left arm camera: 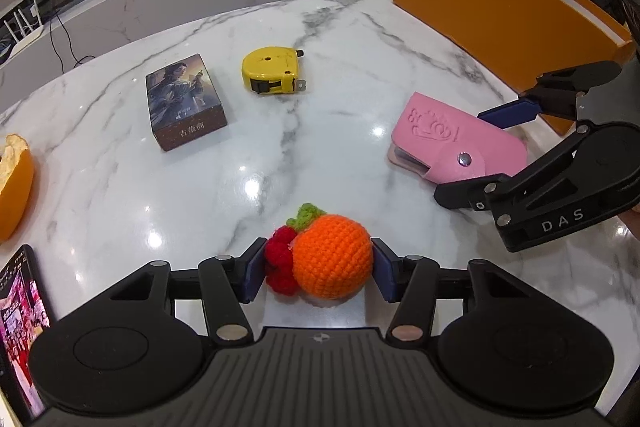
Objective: Organize objects
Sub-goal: 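Grasp the pink wallet with the right tool while the left tool holds the crocheted orange, then lift the pink wallet and crocheted orange and carry both over the orange box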
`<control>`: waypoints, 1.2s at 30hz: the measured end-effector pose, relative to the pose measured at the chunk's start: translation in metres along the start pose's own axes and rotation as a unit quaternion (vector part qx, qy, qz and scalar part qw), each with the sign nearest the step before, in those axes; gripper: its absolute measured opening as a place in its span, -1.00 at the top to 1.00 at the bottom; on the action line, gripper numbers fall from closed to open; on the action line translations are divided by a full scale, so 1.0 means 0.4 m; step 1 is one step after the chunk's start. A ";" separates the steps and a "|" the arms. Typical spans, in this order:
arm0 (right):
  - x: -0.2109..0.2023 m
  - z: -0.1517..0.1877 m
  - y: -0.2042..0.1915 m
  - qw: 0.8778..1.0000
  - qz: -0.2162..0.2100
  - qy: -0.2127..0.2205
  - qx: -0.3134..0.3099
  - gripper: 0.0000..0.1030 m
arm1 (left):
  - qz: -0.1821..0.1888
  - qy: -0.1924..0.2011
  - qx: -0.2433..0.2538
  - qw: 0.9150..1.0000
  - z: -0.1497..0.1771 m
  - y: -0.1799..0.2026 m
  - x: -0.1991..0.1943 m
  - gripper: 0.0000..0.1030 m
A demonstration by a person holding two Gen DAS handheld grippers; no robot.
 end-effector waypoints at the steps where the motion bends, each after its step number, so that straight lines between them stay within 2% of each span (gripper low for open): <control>1: -0.001 -0.001 -0.001 1.000 0.000 0.000 -0.001 -0.63 | -0.001 0.001 -0.003 1.000 0.002 -0.001 0.000 -0.21; 7: -0.009 -0.004 -0.011 1.000 -0.013 -0.005 -0.001 -0.59 | -0.004 0.004 -0.031 1.000 0.013 0.002 -0.014 -0.19; 13: -0.038 -0.014 -0.024 1.000 -0.022 0.002 -0.005 -0.58 | -0.018 0.025 -0.063 0.998 0.009 0.000 -0.060 -0.19; 22: -0.121 -0.072 -0.004 0.999 -0.026 0.042 0.007 -0.58 | -0.030 0.048 -0.082 0.995 -0.029 0.015 -0.122 -0.19; 28: -0.196 -0.109 0.022 0.996 -0.025 0.079 0.015 -0.58 | -0.031 0.048 -0.066 0.996 -0.059 0.060 -0.138 -0.19; 36: -0.299 -0.162 0.108 0.990 -0.010 0.133 0.042 -0.58 | -0.033 0.067 -0.029 0.997 -0.157 0.141 -0.167 -0.19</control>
Point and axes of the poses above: each gripper's, at about its wrist camera, not at the fingertips, and x roughly the way its jaws point, y to its right, z to its underside, the point moved 10 cm from there along x, roughly the way its jaws point, and after that the axes turned 3 degrees about z, right-handed, at the moved point
